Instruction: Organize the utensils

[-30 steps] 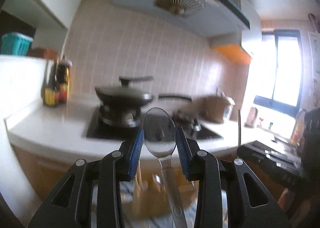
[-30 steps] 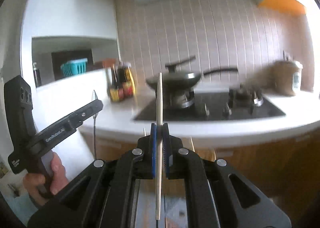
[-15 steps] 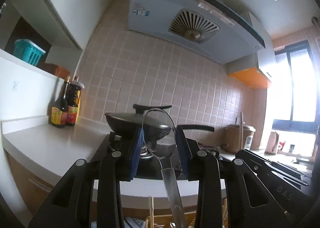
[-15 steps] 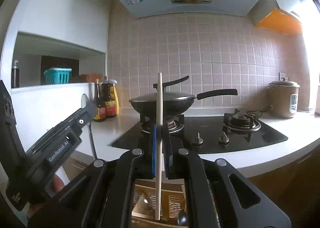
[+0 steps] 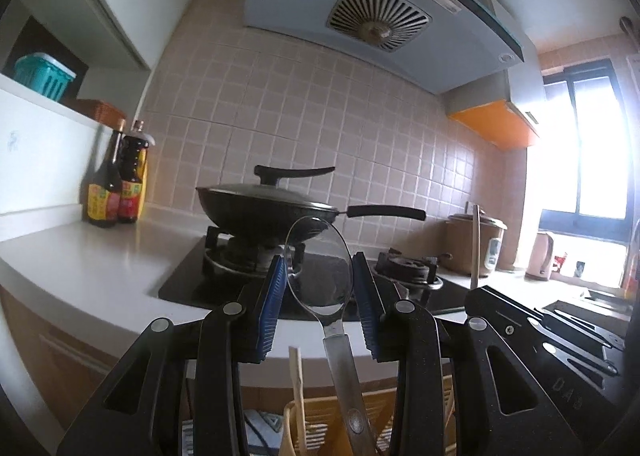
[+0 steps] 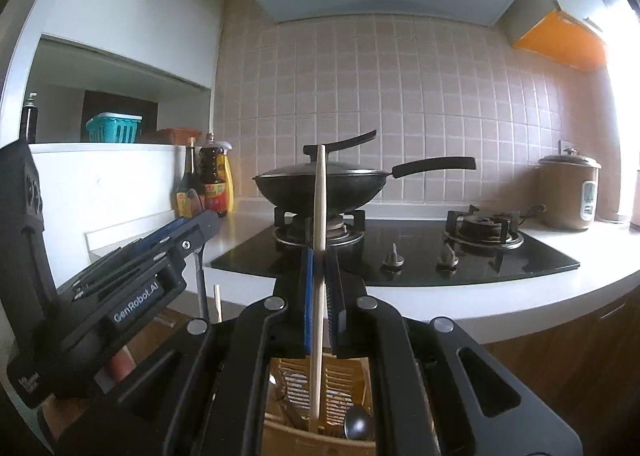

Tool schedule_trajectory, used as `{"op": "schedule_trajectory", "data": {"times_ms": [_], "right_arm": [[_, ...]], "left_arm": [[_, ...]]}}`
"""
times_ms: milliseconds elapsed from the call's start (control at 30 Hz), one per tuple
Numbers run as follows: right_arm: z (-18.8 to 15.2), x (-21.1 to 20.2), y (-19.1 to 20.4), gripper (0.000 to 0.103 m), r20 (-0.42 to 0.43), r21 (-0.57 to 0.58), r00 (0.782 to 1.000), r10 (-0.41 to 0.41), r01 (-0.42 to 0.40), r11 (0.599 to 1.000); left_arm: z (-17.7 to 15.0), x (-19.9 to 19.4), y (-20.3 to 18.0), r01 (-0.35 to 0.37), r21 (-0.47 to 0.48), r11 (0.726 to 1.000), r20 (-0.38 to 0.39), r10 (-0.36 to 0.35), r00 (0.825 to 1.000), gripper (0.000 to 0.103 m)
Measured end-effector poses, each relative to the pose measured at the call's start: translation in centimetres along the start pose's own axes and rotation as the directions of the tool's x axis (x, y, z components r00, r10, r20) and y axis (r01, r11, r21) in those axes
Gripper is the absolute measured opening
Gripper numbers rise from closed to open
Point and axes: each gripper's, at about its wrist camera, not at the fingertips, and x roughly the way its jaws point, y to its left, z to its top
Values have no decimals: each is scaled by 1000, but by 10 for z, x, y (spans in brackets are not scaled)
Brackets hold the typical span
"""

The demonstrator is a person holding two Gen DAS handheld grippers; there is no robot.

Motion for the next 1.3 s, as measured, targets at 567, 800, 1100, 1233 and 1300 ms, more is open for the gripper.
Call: {"op": "schedule_trajectory", "data": {"times_ms": [567, 800, 1100, 1233, 1300], "right_arm": [[1, -96, -7, 66, -52, 51, 999, 1, 1, 999], [-29, -135, 4, 82, -101, 71, 991, -89, 96, 993], [-90, -169, 6, 95, -100, 98, 960, -261, 271, 958], [-113, -168, 8, 95, -81, 81, 936, -342, 348, 934], [-123, -167, 7, 95, -84, 78, 927, -365, 371, 925]], "left_arm": [[44, -104, 1, 40, 42, 998, 16, -40, 999, 63], [19, -168, -8, 22, 79, 997, -45, -19, 999, 81], [-48, -204, -19, -125, 108, 986, -108, 137, 985, 91], [-76, -201, -21, -141, 120, 983, -113, 155, 982, 93], [-86, -200, -22, -165, 138, 977, -104, 180, 978, 93]]}}
